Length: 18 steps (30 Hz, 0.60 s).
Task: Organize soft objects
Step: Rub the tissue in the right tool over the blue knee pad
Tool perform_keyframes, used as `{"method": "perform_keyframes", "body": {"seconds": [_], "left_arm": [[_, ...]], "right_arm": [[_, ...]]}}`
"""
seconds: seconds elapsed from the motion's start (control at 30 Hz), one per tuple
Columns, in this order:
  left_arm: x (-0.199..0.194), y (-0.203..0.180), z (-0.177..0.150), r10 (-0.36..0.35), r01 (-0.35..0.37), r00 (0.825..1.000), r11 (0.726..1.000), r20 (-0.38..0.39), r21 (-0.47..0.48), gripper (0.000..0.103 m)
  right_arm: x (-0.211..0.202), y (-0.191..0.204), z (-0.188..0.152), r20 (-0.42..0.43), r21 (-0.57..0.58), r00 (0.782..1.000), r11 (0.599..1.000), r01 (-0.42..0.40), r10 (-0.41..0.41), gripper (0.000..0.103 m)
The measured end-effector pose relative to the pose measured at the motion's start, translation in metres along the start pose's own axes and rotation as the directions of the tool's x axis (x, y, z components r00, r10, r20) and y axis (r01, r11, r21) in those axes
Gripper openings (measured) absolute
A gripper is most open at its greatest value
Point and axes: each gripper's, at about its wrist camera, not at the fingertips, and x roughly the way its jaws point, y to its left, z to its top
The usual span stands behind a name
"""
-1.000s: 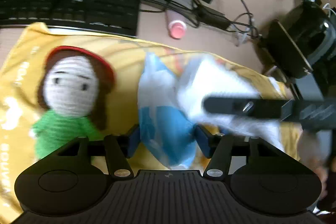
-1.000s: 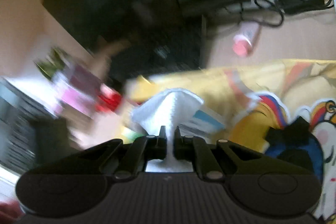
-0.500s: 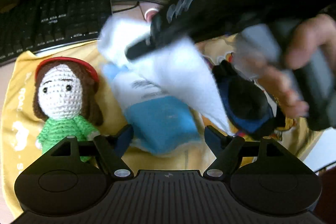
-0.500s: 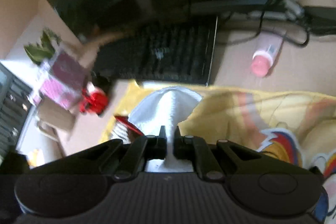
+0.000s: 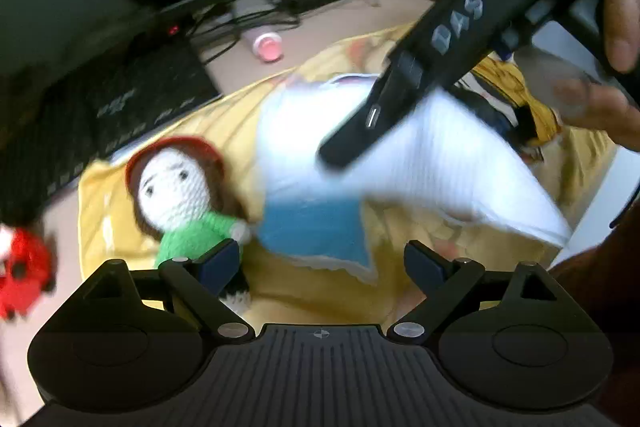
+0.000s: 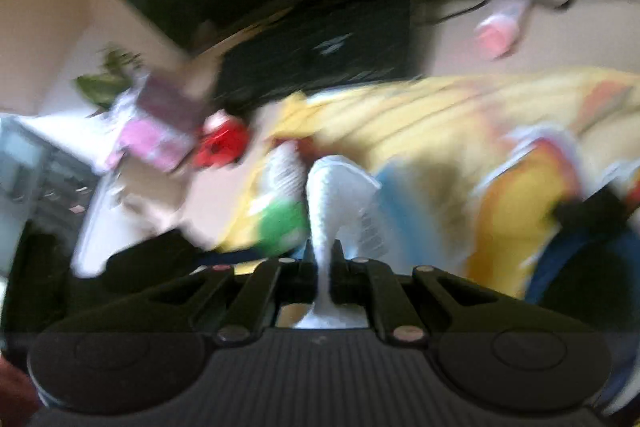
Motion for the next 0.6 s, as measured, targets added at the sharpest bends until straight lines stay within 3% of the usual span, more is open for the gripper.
{"method": "perform_keyframes", "body": {"seconds": [0.13,0.3,0.43,0.5,0.53,0.6], "left_arm": [[0.013,-0.013,0.007,0.004,-0.004,1.000,0.998,0.006,0.062,0.093],[0.038,-0.017,0.015,0.062,-0.064,0.998,0.995,0.034,0.081,0.094],[0.056,-0.015,0.018,0.115,-0.119,0.992,0.988,0.041,0.096,0.093],[0.064,-0.010,0.023,0.094,-0.096,0.995,0.994,0.035,0.059,0.083],[0.068,-0.007,0.027,0.073,-0.074,0.997,0.997,0.030,0.033,0.067],[0.075,0.002,0.036,-0.006,0.007,1.000,0.999,0.027,-0.053,0.063]], "right_arm": [[0.006,0.009,-0.018,-0.058,0.013,0.997,0.998,-0.054,0.054,0.006],[-0.007,-0.026,-0.027,-0.048,0.068,0.996,0.995,0.076,-0.073,0.006],[-0.030,-0.049,-0.031,-0.005,0.130,0.992,0.984,0.122,-0.123,0.006],[-0.042,-0.058,-0.032,0.021,0.160,0.990,0.978,0.135,-0.140,0.006],[-0.046,-0.060,-0.031,0.035,0.168,0.989,0.976,0.139,-0.147,0.006],[-0.052,-0.062,-0.029,0.061,0.179,0.985,0.973,0.147,-0.160,0.006]]}}
